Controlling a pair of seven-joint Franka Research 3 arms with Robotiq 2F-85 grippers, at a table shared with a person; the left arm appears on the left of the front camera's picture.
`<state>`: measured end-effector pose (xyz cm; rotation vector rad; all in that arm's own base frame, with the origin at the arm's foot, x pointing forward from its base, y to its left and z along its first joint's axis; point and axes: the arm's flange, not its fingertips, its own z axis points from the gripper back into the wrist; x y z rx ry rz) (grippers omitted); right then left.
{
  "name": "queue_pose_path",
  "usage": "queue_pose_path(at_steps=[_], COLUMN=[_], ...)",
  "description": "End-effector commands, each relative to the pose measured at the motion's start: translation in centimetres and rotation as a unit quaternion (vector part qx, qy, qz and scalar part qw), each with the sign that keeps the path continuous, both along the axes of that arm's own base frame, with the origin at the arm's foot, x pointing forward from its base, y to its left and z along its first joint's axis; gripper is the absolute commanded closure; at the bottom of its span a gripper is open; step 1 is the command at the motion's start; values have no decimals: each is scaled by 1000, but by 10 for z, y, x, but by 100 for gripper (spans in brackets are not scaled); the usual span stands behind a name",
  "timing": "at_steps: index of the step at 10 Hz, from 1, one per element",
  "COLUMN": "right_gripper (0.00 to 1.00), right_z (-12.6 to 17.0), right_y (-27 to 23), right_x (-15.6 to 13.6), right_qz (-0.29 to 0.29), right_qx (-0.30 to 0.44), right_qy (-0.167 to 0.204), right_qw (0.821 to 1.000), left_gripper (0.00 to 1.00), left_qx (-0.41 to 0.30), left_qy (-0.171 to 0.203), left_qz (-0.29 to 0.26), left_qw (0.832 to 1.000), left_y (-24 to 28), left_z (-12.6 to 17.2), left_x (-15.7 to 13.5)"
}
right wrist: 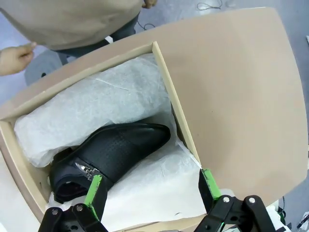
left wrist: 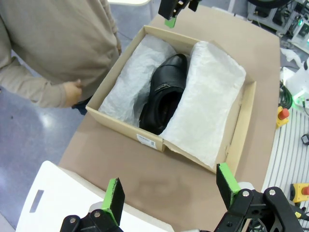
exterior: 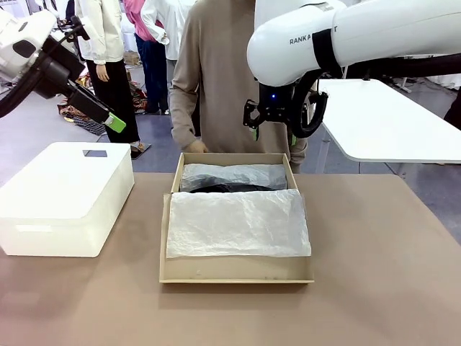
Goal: Pack the shoes into the box.
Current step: Close the Shoes Box.
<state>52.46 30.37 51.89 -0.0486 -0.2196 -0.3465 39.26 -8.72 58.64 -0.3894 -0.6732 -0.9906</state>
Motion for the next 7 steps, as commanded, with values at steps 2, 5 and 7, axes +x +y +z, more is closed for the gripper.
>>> queue_pose_path(at_steps=[2, 5, 7], right_gripper=[0, 0, 0], right_z=[2, 6, 2], right_y=[-23, -67, -99], right_x=[2, 2, 3], right_qz=[61, 203, 317], right_qx=[7, -21, -1], right_qy=[1, -4, -21], right_qw=[998, 979, 948], left_gripper=[0, 0, 0], left_qx=[-12, -12, -12], left_qy=[-2, -2, -2], left_qz=[3, 3, 3], left_qw=[1000, 1000, 1000], left_y=[-1, -1, -1], left_z=[-1, -1, -1], left_x=[0, 0, 0])
